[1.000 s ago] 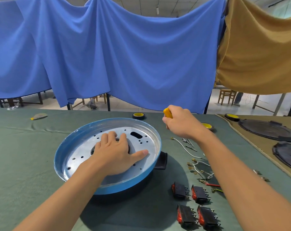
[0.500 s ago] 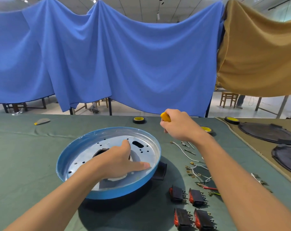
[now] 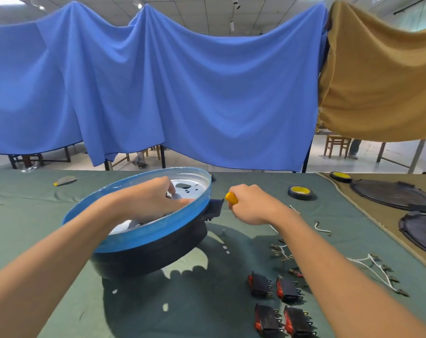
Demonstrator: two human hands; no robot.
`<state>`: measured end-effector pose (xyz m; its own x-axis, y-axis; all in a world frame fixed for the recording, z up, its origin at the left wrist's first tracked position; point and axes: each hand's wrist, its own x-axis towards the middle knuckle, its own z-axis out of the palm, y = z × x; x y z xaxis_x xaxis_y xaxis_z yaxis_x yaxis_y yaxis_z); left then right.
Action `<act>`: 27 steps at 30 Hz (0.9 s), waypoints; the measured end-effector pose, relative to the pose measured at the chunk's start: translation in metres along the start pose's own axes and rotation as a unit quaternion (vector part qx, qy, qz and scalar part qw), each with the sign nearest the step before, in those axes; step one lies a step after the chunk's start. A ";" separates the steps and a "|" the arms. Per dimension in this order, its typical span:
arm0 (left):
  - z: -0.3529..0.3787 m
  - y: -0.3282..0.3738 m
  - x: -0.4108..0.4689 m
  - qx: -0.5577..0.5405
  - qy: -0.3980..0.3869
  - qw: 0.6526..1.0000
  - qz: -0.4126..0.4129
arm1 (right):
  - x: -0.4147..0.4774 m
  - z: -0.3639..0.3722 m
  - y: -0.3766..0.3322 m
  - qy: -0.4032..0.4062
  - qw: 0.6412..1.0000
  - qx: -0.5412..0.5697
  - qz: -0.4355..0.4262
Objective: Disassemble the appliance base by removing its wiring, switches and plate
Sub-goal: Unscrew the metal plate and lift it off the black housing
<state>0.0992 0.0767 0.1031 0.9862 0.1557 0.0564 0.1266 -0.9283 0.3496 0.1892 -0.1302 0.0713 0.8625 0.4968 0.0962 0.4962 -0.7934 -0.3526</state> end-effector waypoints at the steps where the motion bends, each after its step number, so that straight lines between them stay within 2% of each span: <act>1: 0.001 0.001 0.001 0.003 0.000 1.000 0.003 | 0.000 0.005 -0.002 -0.009 1.000 -0.008 -0.008; 7: 0.009 0.006 0.004 0.011 -0.006 1.000 0.008 | -0.002 0.029 -0.003 -0.056 0.997 -0.041 -0.017; 13: 0.020 0.009 0.006 0.005 -0.045 0.999 0.012 | -0.002 0.033 -0.001 -0.001 0.999 -0.053 0.011; 17: 0.033 0.009 0.012 0.013 -0.046 0.999 0.006 | 0.001 0.010 0.016 0.029 0.997 -0.003 0.068; 22: 0.049 0.017 0.018 0.035 -0.036 0.999 0.001 | 0.000 -0.027 0.061 0.110 0.980 0.044 0.158; 27: 0.067 0.021 0.022 0.027 -0.064 0.998 0.014 | 0.000 -0.025 0.079 0.110 0.971 0.040 0.207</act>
<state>0.1311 0.0384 0.0487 0.9945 0.0887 -0.0551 0.1012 -0.9491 0.2983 0.2310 -0.2018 0.0663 0.9912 0.0470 0.1235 0.1005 -0.8748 -0.4739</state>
